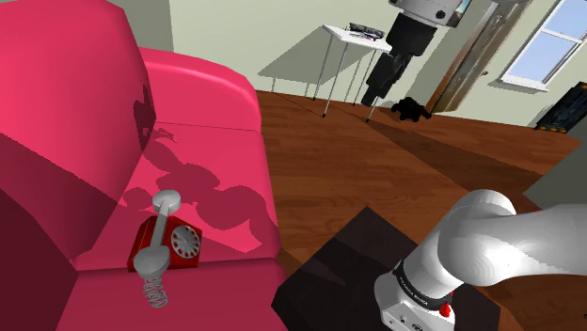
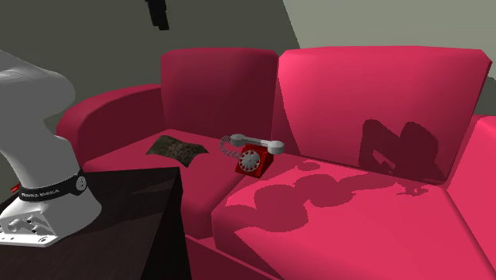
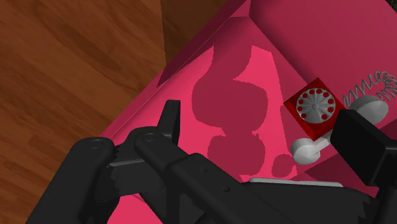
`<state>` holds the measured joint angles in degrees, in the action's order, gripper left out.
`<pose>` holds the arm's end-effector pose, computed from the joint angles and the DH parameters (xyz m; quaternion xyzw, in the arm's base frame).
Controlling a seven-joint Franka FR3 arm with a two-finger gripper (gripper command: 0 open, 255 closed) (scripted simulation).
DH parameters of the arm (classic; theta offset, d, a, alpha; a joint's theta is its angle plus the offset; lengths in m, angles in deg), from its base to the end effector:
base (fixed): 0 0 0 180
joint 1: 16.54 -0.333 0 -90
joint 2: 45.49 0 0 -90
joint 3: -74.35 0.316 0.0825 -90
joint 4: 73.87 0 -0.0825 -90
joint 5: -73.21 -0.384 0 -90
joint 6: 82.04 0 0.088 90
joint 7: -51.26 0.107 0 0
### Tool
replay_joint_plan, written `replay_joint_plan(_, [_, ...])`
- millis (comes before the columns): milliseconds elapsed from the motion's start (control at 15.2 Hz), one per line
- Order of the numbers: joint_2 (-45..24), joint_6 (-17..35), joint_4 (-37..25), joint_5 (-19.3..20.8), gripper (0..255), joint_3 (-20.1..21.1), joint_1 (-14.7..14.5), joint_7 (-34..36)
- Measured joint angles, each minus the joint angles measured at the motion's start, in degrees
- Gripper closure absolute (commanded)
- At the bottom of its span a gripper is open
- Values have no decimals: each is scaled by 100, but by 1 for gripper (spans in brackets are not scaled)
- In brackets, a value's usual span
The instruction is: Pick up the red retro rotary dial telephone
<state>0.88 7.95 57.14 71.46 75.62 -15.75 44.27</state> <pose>0.3004 0.0085 0.6304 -0.9969 -0.0627 -0.0469 0.0044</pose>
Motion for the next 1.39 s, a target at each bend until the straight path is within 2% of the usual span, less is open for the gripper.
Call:
replay_joint_plan(198, [46, 120, 157, -78, 0, 136, -3, 195])
replay_joint_plan(594, [-136, 986, 781, -490, 0, 882, -49, 1195])
replay_joint_plan(1122, [-896, 2174, 1100, -904, 0, 1948, -49, 2581])
replay_joint_plan(1386, [-1629, 2880, 1032, -928, 0, 2546, 80, 3331])
